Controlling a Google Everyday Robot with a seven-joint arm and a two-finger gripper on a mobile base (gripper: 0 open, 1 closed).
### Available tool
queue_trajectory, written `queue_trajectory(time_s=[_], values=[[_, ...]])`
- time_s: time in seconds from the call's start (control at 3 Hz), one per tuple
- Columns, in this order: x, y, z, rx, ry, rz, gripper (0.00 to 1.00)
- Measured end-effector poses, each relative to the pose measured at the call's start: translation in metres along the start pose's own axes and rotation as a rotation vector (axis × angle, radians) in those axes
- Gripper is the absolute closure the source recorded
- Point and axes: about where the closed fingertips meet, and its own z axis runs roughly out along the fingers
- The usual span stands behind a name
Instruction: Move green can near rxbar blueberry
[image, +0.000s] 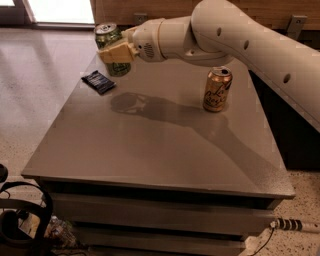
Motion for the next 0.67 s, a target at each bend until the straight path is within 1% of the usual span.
queue_trajectory(time_s=[0.33, 0.67], values=[[0.006, -0.036, 0.009, 0.058, 0.006, 0.044, 1.00], [0.015, -0.066, 0.017, 0.142, 0.028, 0.085, 1.00]])
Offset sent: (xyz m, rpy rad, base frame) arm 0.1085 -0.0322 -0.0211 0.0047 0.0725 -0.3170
